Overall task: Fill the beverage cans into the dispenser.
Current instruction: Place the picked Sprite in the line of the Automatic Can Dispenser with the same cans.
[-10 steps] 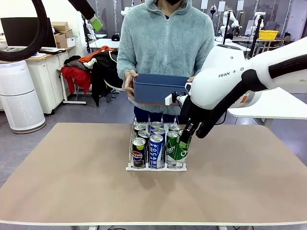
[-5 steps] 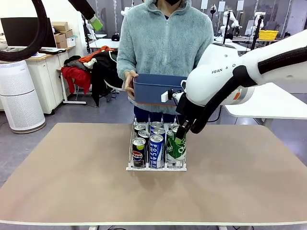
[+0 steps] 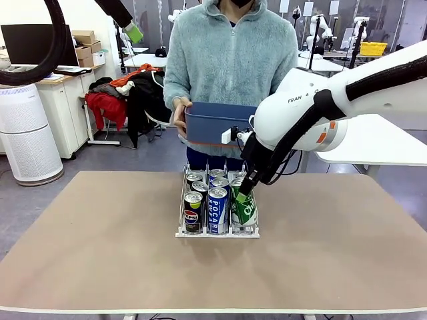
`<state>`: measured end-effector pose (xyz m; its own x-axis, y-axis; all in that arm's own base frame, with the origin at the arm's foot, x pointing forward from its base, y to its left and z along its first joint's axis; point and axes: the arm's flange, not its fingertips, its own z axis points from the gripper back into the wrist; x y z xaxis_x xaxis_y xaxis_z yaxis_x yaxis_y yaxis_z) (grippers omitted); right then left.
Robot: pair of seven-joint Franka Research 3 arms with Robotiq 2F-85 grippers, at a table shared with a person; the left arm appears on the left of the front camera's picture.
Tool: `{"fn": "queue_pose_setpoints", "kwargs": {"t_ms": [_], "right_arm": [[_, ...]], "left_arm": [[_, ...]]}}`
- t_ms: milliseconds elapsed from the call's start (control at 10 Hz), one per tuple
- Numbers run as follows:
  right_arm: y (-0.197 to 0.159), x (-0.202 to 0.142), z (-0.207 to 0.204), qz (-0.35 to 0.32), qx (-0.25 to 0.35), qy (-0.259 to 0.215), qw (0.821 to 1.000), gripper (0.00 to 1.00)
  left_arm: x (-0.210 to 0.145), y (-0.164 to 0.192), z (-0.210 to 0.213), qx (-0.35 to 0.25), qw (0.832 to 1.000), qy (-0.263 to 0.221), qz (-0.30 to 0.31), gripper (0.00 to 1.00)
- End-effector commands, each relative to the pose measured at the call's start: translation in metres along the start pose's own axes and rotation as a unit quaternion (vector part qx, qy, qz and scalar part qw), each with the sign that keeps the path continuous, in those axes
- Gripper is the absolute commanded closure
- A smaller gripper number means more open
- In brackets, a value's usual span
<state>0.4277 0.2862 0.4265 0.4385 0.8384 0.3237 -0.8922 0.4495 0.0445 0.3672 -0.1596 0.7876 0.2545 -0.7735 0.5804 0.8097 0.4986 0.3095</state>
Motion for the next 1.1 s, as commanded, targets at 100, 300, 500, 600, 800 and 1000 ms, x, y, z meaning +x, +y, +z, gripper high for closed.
{"fn": "queue_pose_setpoints", "kwargs": {"t_ms": [100, 300, 500, 600, 800, 1000], "right_arm": [[-0.003, -0.008, -0.012, 0.004, -0.005, -0.048, 0.999, 0.42], [-0.004, -0.012, -0.017, -0.004, -0.021, -0.077, 0.997, 0.42], [-0.017, -0.015, -0.017, -0.003, -0.03, -0.101, 0.994, 0.42], [-0.023, -0.016, -0.019, -0.005, -0.033, -0.111, 0.993, 0.42], [-0.031, -0.022, -0.023, -0.013, -0.038, -0.124, 0.991, 0.42], [-0.048, -0.025, -0.028, -0.022, -0.051, -0.139, 0.989, 0.42]], "left_arm": [[-0.001, 0.0, 0.0, 0.001, 1.0, -0.001, 0.0, 0.0], [-0.001, 0.0, 0.0, 0.001, 1.0, -0.001, 0.0, 0.0], [-0.001, 0.0, 0.0, 0.001, 1.0, -0.001, 0.0, 0.0], [-0.001, 0.0, 0.0, 0.001, 1.0, -0.001, 0.0, 0.0], [-0.001, 0.0, 0.0, 0.001, 1.0, -0.001, 0.0, 0.0], [-0.001, 0.0, 0.0, 0.001, 1.0, -0.001, 0.0, 0.0]]}}
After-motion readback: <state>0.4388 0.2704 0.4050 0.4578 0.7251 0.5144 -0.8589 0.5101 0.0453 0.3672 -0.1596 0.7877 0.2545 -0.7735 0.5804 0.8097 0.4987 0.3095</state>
